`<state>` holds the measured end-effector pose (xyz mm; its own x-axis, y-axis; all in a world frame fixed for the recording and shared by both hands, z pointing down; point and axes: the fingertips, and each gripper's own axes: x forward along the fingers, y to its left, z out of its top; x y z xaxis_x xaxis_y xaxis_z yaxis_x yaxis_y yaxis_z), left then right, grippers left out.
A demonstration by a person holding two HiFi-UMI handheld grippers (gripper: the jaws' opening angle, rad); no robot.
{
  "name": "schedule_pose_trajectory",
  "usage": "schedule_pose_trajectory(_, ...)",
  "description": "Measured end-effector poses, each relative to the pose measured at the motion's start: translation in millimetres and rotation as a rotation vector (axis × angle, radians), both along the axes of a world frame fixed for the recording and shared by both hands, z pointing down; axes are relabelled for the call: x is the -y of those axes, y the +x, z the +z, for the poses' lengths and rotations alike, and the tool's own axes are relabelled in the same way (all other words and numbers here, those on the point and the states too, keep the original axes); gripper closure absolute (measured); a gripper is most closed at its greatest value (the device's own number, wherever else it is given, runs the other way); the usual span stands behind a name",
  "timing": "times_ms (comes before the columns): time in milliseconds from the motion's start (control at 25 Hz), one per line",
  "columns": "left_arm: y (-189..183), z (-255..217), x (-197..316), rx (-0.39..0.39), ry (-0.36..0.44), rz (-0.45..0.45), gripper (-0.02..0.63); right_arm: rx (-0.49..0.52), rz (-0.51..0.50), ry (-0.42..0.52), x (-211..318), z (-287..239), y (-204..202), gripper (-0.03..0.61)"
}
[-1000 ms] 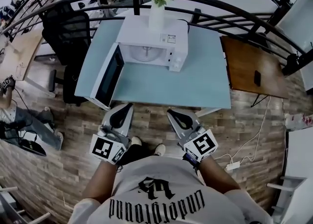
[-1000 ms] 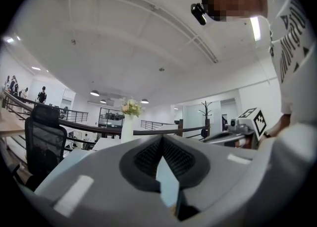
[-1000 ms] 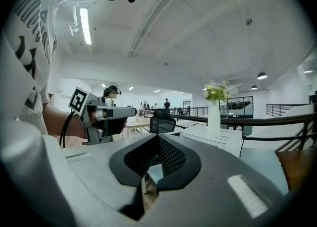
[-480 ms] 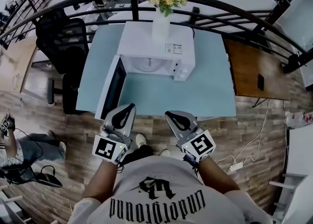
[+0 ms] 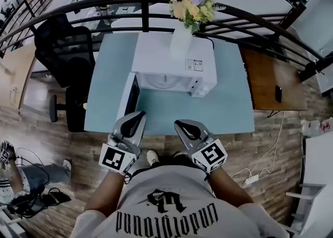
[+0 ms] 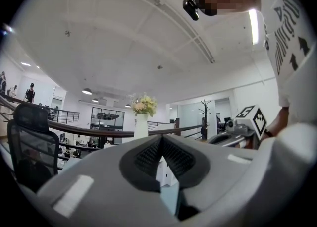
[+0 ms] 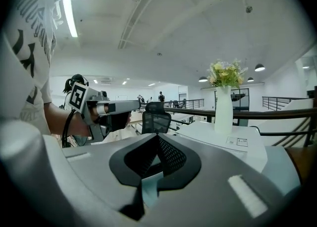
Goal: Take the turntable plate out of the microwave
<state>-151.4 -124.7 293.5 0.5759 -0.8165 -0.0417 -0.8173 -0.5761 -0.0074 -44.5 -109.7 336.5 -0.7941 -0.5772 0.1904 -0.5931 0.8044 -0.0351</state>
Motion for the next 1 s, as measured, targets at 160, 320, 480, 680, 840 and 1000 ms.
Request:
schedule_pose_trajectory(160,-7,7,16,-0.002,-0.025,-0.010,0.565,-0.004,-0.007,-0.018,19,6,-6,0.575)
schedule_pose_trajectory(320,-10,13,34,0.000,-0.043,-0.031,0.564,0.008,-0.008,-0.039,41,11,-8,0.575)
schedule_pose_trajectory(480,-11,15,51,-0.006,-0.048,-0.055,0.565,0.009,-0.036,-0.065,61,22,-12,0.574)
schedule_pose_trajectory(680,-10,29,71,-0.025,-0.095,-0.089,0.563,0.002,-0.055,-0.120,93,39,-13,0.574)
schedule_pose_trajectory(840,-9,42,90,-0.017,-0.104,-0.112,0.565,0.013,-0.064,-0.197,117,62,-12,0.573)
schedule_pose_trajectory(1000,-9,56,111,-0.013,-0.121,-0.136,0.563,0.029,-0.068,-0.284,140,88,-15,0.552)
